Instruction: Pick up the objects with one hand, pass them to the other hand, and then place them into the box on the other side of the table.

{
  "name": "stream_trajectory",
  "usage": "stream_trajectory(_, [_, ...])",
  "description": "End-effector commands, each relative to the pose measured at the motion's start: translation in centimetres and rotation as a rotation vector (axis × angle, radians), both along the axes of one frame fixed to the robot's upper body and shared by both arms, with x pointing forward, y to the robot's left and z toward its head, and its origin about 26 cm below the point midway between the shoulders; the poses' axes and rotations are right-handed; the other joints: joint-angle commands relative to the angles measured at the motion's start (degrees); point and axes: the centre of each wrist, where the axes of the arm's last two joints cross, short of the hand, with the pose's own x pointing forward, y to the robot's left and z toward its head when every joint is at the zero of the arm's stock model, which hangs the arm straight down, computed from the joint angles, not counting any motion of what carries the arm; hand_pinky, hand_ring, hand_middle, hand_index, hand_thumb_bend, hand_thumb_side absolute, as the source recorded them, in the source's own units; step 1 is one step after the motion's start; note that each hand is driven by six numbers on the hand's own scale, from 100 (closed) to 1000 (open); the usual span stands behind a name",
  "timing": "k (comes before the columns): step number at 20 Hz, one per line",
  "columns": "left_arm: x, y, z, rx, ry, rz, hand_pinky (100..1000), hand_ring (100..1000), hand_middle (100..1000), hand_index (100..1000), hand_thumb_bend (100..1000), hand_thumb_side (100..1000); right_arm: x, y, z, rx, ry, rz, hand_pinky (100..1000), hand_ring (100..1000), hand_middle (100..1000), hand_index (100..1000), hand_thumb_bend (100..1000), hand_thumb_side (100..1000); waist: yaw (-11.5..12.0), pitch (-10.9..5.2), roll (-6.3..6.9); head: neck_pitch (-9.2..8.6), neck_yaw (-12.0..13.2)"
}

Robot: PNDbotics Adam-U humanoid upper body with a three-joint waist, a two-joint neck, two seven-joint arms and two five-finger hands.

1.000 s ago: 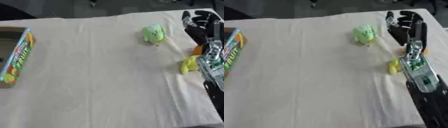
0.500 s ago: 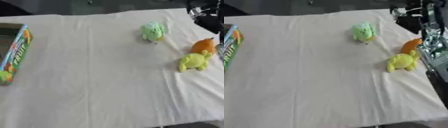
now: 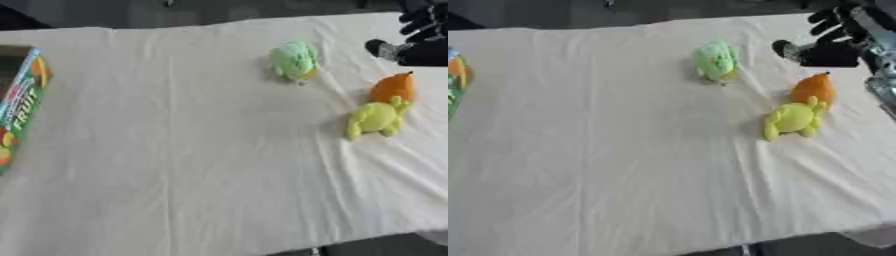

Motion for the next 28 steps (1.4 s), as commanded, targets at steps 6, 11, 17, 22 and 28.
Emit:
stream_trajectory(6, [-0.1, 0.8, 1.0, 0.034, -0.024, 0.013, 596, 710, 651, 748, 496, 729, -0.5, -0.8, 2.2, -0.221, 0.18, 0.061, 825, 793, 756, 809, 566, 154, 0.09, -0.9, -0.24, -0.43, -0.84])
stream_trajectory(11, [-0.1, 0.7, 1.0, 0.036, -0.023, 0.009, 596, 709, 651, 745, 495, 730, -0.2, -1.0, 2.3, -0.322, 0.317, 0.101, 845, 773, 784, 827, 548, 129, 0.25, -0.85, -0.23, -0.52, -1.18])
stream_trajectory(17, [-0.1, 0.7, 1.0, 0.036, -0.021, 0.007, 596, 707, 651, 744, 495, 730, 0.3, -1.5, 2.7, -0.381, 0.388, 0.115, 853, 794, 797, 831, 522, 100, 0.31, -0.76, -0.18, -0.39, -1.2])
stream_trajectory(22, [-0.1, 0.7, 1.0, 0.036, -0.02, 0.006, 596, 706, 651, 743, 494, 731, 0.6, -1.8, 2.8, -0.417, 0.424, 0.116, 864, 811, 810, 833, 489, 100, 0.32, -0.7, -0.21, -0.24, -1.23])
stream_trajectory(28, [-0.1, 0.6, 1.0, 0.039, -0.017, 0.002, 596, 707, 651, 743, 492, 732, 1.0, -2.2, 2.3, -0.46, 0.493, 0.129, 878, 826, 819, 828, 470, 100, 0.37, -0.59, -0.16, -0.1, -1.43])
